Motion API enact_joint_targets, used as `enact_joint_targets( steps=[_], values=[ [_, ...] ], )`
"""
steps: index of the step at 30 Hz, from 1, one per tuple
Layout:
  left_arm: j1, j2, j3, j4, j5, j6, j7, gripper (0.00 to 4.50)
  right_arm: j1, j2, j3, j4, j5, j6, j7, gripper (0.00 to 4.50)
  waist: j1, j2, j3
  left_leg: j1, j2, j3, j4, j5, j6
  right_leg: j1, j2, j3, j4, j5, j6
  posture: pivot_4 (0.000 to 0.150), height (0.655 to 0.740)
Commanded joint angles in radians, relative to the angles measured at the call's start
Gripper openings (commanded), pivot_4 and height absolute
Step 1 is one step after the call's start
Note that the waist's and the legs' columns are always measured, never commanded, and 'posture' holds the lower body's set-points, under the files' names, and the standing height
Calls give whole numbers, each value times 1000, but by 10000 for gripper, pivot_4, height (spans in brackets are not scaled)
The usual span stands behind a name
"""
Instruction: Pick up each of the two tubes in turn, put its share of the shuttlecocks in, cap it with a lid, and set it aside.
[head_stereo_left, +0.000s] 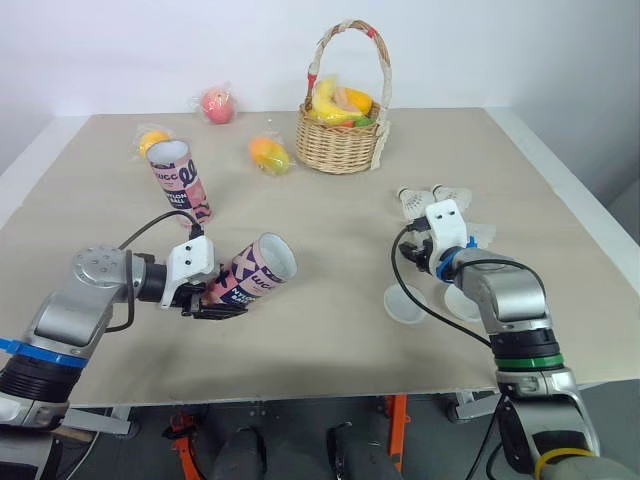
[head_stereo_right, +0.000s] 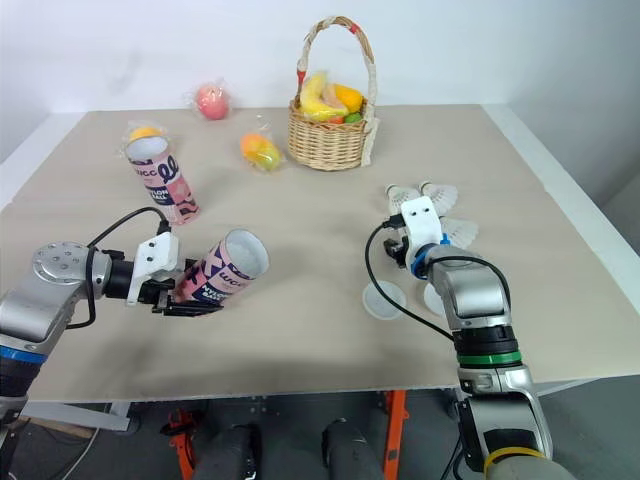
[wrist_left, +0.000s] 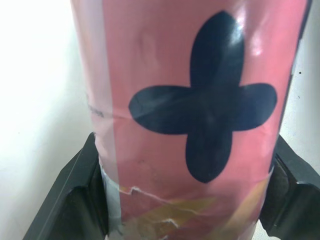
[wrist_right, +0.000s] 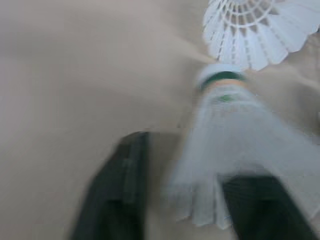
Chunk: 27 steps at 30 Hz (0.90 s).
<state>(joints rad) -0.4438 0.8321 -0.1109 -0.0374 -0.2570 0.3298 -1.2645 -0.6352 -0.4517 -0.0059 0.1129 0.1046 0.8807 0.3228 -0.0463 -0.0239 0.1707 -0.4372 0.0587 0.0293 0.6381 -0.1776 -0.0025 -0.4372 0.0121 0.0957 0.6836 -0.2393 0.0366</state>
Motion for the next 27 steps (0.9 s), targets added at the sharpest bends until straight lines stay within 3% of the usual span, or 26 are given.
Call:
enact_joint_targets(
  steps=[1, 8, 15, 19, 27],
  values=[
    [6, 0, 11, -20, -6, 2, 12, 32864, 9, -11, -23, -61, 7, -5, 6, 963, 0, 0, 0, 0, 0, 0, 0, 0, 0, 0, 0, 0, 0, 0, 0, 1500, 7400],
    [-13, -19, -8, -2, 2, -9, 11, 32864, 46, -103, 13, -356, 70, 33, 145, 113, 2, 1, 0, 0, 0, 0, 0, 0, 0, 0, 0, 0, 0, 0, 1, 1500, 7400],
    [-49, -37, -29, 39, 20, -26, -9, 32864, 65, -310, 131, -636, 111, -322, 511, 113, 2, 0, 0, 0, -1, -1, 0, 0, 0, 0, 0, 0, -1, 0, 1, 1500, 7400],
    [-71, -44, -41, 63, 25, -38, -22, 32864, -52, -342, 259, -557, 35, -491, 642, 113, 1, 0, 0, 0, -1, 0, 1, 0, 0, 1, -1, 0, -1, 0, 1, 1500, 7400],
    [-109, -65, -59, 90, 34, -50, -34, 32864, -269, -208, 422, -339, -48, -669, 785, 113, 2, 0, 0, 0, 0, 0, 2, 1, 2, 0, 0, 0, -1, 0, -4, 1500, 7400]
  ],
)
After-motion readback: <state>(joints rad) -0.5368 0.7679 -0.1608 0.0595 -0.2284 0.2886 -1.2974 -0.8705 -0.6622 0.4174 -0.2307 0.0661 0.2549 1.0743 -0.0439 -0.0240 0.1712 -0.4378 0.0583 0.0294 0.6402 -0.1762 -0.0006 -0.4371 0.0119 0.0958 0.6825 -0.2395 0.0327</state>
